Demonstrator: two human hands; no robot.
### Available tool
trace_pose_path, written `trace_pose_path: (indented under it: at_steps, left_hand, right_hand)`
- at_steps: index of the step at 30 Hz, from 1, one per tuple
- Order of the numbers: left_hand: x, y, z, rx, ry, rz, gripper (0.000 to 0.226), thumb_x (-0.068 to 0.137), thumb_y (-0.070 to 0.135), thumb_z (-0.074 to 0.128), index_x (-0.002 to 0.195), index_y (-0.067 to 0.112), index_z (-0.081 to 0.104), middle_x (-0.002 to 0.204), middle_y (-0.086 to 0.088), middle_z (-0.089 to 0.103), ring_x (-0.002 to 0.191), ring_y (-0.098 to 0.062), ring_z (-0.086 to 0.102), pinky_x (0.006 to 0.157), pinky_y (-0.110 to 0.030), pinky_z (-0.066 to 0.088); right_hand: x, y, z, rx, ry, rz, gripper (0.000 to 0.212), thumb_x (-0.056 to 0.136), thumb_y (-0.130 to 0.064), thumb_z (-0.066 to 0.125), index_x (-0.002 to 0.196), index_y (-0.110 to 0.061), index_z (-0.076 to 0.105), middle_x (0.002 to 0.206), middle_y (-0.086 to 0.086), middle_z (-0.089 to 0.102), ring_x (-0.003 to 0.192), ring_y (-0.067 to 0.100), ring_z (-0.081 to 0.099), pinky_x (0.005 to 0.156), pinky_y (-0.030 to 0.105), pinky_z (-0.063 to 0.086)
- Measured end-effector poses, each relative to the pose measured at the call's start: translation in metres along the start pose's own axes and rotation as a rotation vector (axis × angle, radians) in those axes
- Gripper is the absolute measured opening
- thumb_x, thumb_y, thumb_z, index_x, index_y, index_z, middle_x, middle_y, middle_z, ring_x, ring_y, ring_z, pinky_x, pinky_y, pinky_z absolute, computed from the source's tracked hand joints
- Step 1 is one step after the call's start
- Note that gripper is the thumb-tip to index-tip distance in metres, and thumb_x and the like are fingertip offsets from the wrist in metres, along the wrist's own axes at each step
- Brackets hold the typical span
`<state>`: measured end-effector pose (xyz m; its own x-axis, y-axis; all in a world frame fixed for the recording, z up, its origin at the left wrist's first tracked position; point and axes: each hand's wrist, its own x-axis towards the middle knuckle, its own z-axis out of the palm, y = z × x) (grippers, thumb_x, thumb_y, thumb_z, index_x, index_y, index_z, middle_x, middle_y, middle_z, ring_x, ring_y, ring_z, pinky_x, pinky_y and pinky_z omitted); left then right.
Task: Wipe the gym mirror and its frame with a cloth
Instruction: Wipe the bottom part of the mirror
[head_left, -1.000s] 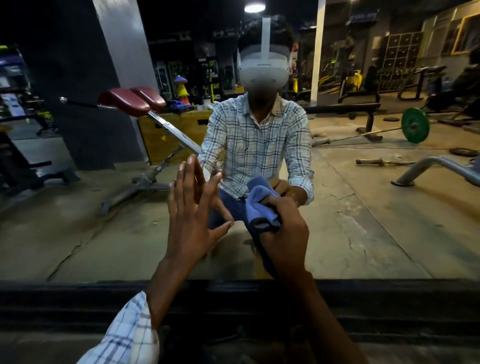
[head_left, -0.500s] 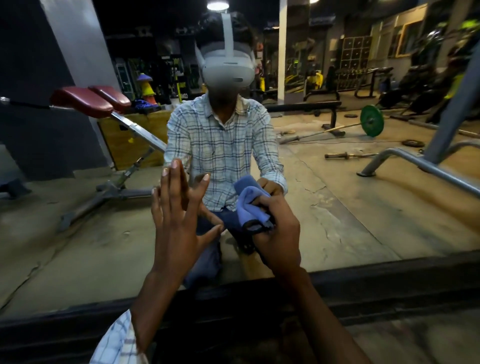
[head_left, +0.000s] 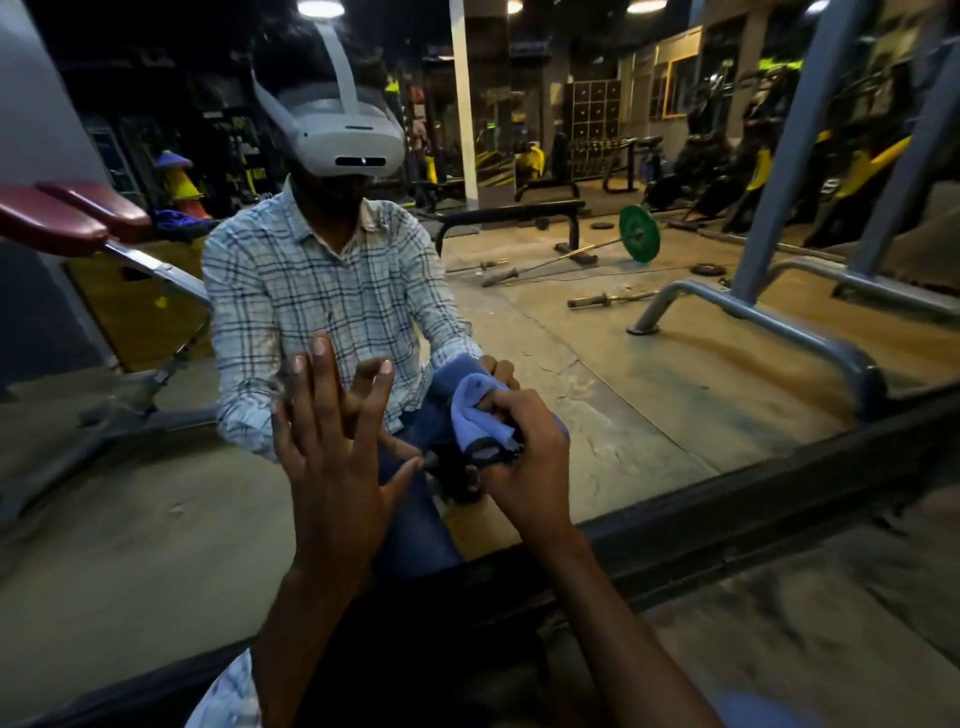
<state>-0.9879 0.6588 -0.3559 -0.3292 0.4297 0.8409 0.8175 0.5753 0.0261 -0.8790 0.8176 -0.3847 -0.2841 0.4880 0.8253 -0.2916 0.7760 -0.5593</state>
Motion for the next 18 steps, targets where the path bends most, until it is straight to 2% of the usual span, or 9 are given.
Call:
trace_pose_path:
  at_steps: [3,8,12,14,18]
  left_hand:
    - [0.0,0.001,0.002,0.005,0.003,-0.006,0.105,0.073,0.048,0.087,0.161,0.023,0.035,0.172,-0.019,0.0,0.159,-0.042,0.004,0.123,-0.064,0.011]
    - [0.0,0.003,0.004,-0.001,0.006,-0.017,0.109,0.071,0.045,0.09,0.161,0.024,0.033,0.173,-0.016,-0.004,0.16,-0.037,-0.001,0.123,-0.064,0.01]
    - [0.001,0.006,0.001,-0.046,0.001,-0.044,0.112,0.068,0.036,0.095,0.161,0.024,0.034,0.173,-0.011,-0.01,0.16,-0.035,-0.006,0.123,-0.065,0.008]
    - [0.001,0.007,0.002,-0.052,-0.004,-0.053,0.114,0.067,0.033,0.096,0.161,0.024,0.033,0.173,-0.009,-0.013,0.16,-0.035,-0.008,0.123,-0.065,0.007]
    - [0.001,0.009,-0.001,-0.041,-0.005,-0.043,0.114,0.066,0.032,0.097,0.161,0.022,0.033,0.173,-0.011,-0.012,0.16,-0.037,-0.006,0.123,-0.066,0.01]
  right_hand:
    - [-0.001,0.003,0.001,0.001,-0.004,0.003,0.038,0.075,0.016,0.073,0.105,-0.005,0.064,0.099,0.003,0.064,0.093,0.014,0.063,0.079,0.025,0.05]
    - [-0.002,0.009,0.001,0.049,-0.039,0.007,0.032,0.08,0.008,0.07,0.107,-0.008,0.063,0.101,0.003,0.063,0.092,0.021,0.063,0.077,0.043,0.051]
    - [0.001,0.008,0.0,0.087,-0.073,0.0,0.025,0.085,-0.01,0.067,0.107,-0.018,0.06,0.1,0.001,0.062,0.091,0.022,0.062,0.077,0.044,0.052]
    - [0.005,0.006,-0.004,0.072,-0.12,0.008,0.031,0.083,-0.008,0.067,0.108,-0.024,0.059,0.099,-0.001,0.061,0.089,0.023,0.062,0.074,0.046,0.052]
    - [0.03,0.005,-0.026,-0.069,-0.223,-0.074,0.032,0.078,-0.008,0.073,0.106,-0.022,0.065,0.097,-0.007,0.063,0.084,0.02,0.065,0.067,0.045,0.053]
